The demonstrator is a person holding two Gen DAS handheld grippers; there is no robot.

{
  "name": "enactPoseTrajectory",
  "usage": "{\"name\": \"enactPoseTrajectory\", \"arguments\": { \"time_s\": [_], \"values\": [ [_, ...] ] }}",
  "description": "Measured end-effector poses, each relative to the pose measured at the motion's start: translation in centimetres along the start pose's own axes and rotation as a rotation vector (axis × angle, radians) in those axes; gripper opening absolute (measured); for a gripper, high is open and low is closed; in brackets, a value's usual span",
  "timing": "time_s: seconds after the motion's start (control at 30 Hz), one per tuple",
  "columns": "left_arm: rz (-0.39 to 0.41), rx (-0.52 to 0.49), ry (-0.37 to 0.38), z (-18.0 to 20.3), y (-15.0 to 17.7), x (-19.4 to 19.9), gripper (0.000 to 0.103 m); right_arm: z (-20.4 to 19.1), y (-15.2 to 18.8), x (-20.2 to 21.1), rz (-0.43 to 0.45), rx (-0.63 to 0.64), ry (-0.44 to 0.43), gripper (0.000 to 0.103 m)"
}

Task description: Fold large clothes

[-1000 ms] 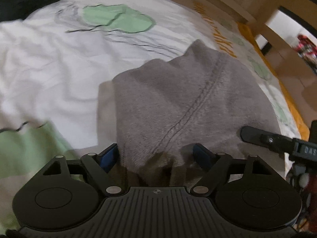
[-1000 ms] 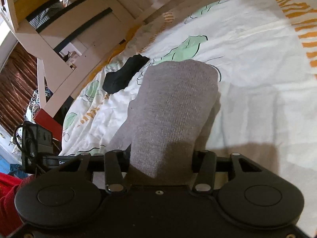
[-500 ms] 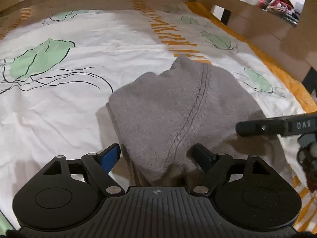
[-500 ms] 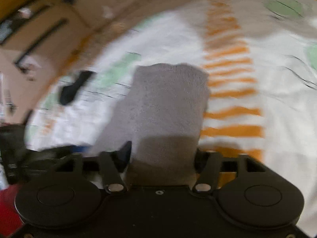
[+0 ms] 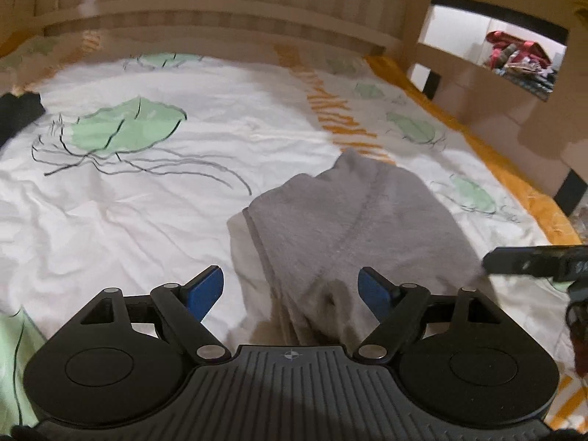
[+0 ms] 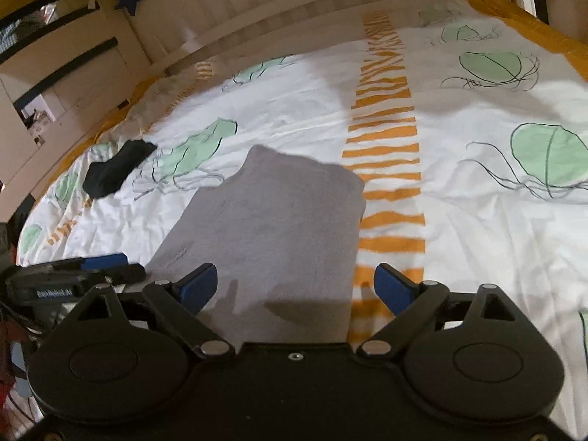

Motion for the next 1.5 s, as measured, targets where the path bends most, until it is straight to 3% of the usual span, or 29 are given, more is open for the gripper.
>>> {"name": "enactPoseTrajectory", "arguments": {
  "time_s": [0.17,0.23,0.4,0.5,0.53,0.7,0.87,0.97,1.03,1.1,1.13,1.17,1.3,1.43,1.5],
  "values": [
    [-0.044,-0.068,0.046,2.0,1.9,0.2,0.08,-1.1,2.3,0.8,-0.032,0.025,0.039,0.093],
    [-0.071,-0.051,0.061,2.1,2.6,-0.4,0.079,-1.2,3.0,1.1,-0.029,0.002,0.027,0.093],
    [-0.072,-0.003,0.089,2.1,2.3,-1.5,0.062,-1.7,3.8,1.5,-0.018,-0.015,0.013,0.093],
    [-0.055,-0.011,0.063,1.9,1.8,-2.0,0.038,-1.9,4.2,1.6,-0.017,-0.031,0.003,0.093],
    [-0.043,-0.015,0.048,1.9,1.8,-2.0,0.009,-1.9,4.3,1.5,-0.017,-0.035,0.001,0.093],
    [0.02,-0.102,0.037,2.0,1.2,-1.7,0.01,-2.1,4.5,1.5,-0.013,-0.047,-0.009,0.093],
    [0.026,0.006,0.063,0.0,0.7,-2.3,0.01,-2.9,4.5,1.8,0.0,-0.024,0.006,0.093],
    [-0.027,-0.001,0.048,-0.1,2.1,-3.8,0.015,-3.6,5.0,1.1,-0.044,0.026,0.035,0.094],
    [-0.019,-0.011,0.042,0.0,2.6,-4.0,0.016,-3.8,5.6,-0.3,-0.118,0.056,0.066,0.094],
    [-0.026,0.0,0.043,-0.1,2.5,-3.5,0.026,-3.7,6.2,-1.1,-0.16,0.062,0.076,0.094],
    [-0.036,0.001,0.028,-0.2,2.4,-3.2,0.039,-3.7,6.4,-1.1,-0.161,0.064,0.074,0.094],
    [-0.044,0.005,0.013,-0.5,2.3,-3.0,0.048,-3.7,6.4,-0.8,-0.156,0.064,0.072,0.094],
    [-0.025,0.042,0.011,-1.2,1.7,-1.5,0.049,-3.8,5.8,1.2,-0.092,0.043,0.069,0.094],
    [0.025,-0.034,-0.021,0.1,1.0,-1.3,0.053,-4.0,4.6,2.8,-0.004,0.034,0.08,0.095],
    [0.041,-0.019,-0.007,0.4,0.7,-1.6,0.053,-3.9,4.2,3.0,0.018,0.027,0.085,0.095]
  ]
}}
Point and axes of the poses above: each gripper's, at about its wrist camera, not at the fingertips, and x roughly against the way its jaws point, z to its right, y to its underside, the point moved 3 cm from there along -x, roughly the way its jaws point, and after that the axes turned 1 degree about x, right-handed, at the moved point
